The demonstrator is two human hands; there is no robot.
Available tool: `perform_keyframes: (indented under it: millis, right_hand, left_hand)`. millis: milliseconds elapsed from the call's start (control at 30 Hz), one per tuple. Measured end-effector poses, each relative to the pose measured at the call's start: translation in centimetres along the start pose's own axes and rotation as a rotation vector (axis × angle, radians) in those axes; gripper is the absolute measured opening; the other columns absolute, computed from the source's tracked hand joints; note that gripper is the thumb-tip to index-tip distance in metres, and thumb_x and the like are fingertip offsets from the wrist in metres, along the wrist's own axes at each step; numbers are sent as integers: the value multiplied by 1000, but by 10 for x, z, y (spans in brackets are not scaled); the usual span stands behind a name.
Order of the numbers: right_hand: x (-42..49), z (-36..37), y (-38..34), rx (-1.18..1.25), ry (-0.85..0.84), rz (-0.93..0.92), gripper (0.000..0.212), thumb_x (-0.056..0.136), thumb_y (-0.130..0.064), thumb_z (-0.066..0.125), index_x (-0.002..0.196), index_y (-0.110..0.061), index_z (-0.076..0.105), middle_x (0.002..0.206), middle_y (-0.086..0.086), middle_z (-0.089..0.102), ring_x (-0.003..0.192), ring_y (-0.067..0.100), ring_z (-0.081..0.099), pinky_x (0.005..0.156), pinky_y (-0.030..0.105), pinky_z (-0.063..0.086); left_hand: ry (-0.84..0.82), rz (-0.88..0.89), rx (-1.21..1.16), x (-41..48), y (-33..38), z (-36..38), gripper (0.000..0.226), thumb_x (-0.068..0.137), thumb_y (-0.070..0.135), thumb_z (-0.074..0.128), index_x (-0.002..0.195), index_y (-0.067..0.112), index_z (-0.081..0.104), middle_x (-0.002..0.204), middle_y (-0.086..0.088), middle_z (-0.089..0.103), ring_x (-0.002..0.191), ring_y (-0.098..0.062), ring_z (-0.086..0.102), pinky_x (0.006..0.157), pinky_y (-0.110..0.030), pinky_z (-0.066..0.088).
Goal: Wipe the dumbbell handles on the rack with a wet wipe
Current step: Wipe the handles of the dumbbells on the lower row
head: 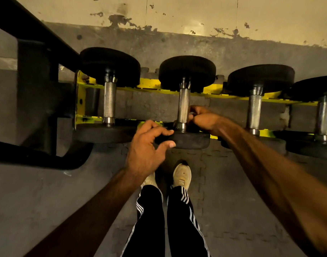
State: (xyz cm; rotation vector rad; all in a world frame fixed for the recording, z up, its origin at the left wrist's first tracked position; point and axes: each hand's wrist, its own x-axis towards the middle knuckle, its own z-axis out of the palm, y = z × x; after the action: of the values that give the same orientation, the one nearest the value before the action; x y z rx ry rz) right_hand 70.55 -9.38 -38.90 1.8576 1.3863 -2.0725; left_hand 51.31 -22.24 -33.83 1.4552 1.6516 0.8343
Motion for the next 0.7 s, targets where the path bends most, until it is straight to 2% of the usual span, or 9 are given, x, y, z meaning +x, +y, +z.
perform_keyframes:
  millis: [67, 133, 200, 267, 333, 433, 500, 600, 700]
  right_hand:
    - [-2, -2, -4, 83, -103, 65, 28, 93, 3, 50, 109, -16, 63, 101, 5, 70, 99, 18, 67, 84, 29, 55]
    - [-2, -5, -7, 143, -134, 122, 31, 92, 9, 45, 97, -15, 63, 92, 5, 70, 94, 19, 67, 81, 29, 55]
    - [-1, -5, -10, 138, -106, 138, 28, 93, 8, 45, 94, -16, 61, 89, 5, 67, 90, 20, 64, 76, 29, 53]
    - [-1, -1, -8, 73, -54, 119, 24, 94, 3, 48, 101, -15, 62, 92, 6, 67, 92, 20, 64, 75, 29, 53]
    - [-4, 1, -2, 32, 14, 83, 24, 92, 3, 53, 102, -15, 64, 94, 7, 66, 96, 24, 63, 80, 34, 55]
    - [-23, 0, 3, 64, 137, 43, 25, 85, 8, 60, 89, -16, 67, 96, 11, 69, 99, 29, 66, 93, 46, 55]
    - [-49, -1, 2, 127, 225, -2, 23, 85, 8, 63, 89, -15, 69, 99, 13, 70, 97, 28, 68, 87, 42, 58]
    - [-103, 1, -14, 332, 336, -82, 23, 89, 6, 63, 94, -16, 69, 103, 14, 69, 96, 29, 68, 70, 33, 57]
    - [-174, 6, -35, 493, 313, -125, 23, 92, 2, 59, 101, -17, 70, 103, 9, 69, 94, 23, 67, 70, 32, 57]
  left_hand:
    - [7, -22, 2, -2, 4, 1, 27, 75, 23, 79, 101, 15, 77, 99, -1, 61, 98, -21, 63, 88, -42, 54]
    - [11, -38, -6, -3, 6, 2, 27, 76, 22, 79, 101, 14, 77, 100, -1, 61, 99, -20, 63, 89, -40, 54]
    - [10, -55, -9, -4, 8, 3, 28, 76, 22, 78, 102, 14, 76, 101, -1, 62, 99, -18, 63, 89, -36, 54]
    - [5, -69, -2, -3, 10, 1, 28, 75, 22, 78, 103, 15, 76, 102, -1, 62, 100, -16, 63, 91, -32, 53]
    - [-20, -76, 21, -3, 12, -2, 29, 76, 20, 80, 104, 16, 76, 104, 0, 62, 101, -15, 62, 91, -29, 52]
    - [-86, -128, 78, -1, 19, -8, 31, 79, 13, 83, 109, 17, 74, 107, 1, 62, 103, -15, 60, 93, -29, 50]
    - [-156, -186, 133, -2, 32, -14, 36, 81, 14, 82, 115, 16, 72, 114, -1, 62, 106, -15, 60, 97, -31, 50]
    - [-238, -277, 138, -8, 67, -24, 43, 84, 18, 80, 125, 17, 67, 123, -1, 65, 113, -15, 60, 100, -31, 49]
    - [-233, -335, 57, -23, 120, -41, 45, 86, 18, 78, 129, 22, 64, 122, 2, 66, 111, -10, 62, 96, -28, 52]
